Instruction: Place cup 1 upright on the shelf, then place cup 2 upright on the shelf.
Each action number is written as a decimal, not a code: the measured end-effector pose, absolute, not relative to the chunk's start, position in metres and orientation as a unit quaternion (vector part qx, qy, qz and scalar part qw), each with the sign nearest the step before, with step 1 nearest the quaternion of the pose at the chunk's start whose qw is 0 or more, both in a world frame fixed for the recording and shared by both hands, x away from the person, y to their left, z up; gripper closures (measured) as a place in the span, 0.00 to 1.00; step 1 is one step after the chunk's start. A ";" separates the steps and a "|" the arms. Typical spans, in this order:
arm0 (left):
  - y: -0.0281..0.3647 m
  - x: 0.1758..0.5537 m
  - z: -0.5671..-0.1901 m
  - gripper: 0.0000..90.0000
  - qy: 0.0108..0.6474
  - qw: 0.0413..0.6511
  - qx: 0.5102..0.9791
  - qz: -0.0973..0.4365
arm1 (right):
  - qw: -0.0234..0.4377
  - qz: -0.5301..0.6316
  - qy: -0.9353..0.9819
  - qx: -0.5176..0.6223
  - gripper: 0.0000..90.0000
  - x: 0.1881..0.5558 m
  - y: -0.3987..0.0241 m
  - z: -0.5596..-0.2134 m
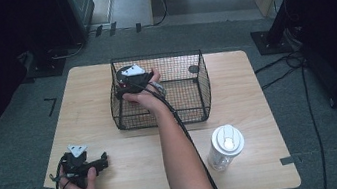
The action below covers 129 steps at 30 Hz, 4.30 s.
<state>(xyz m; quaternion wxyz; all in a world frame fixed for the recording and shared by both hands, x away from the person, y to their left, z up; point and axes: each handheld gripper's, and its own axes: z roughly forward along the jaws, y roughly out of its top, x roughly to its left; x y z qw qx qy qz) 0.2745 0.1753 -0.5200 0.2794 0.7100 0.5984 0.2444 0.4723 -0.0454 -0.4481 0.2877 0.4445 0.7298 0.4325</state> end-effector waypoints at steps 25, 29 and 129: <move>0.175 0.275 -0.520 0.00 0.599 0.279 0.710 0.245 | 0.303 0.451 0.732 0.411 0.00 0.448 -0.073 -0.412; 0.175 0.274 -0.520 0.00 0.599 0.279 0.710 0.244 | 0.304 0.460 0.716 0.427 0.00 0.437 -0.080 -0.407; 0.175 0.274 -0.520 0.00 0.599 0.280 0.709 0.244 | 0.376 0.472 0.648 0.465 0.00 0.183 -0.153 -0.394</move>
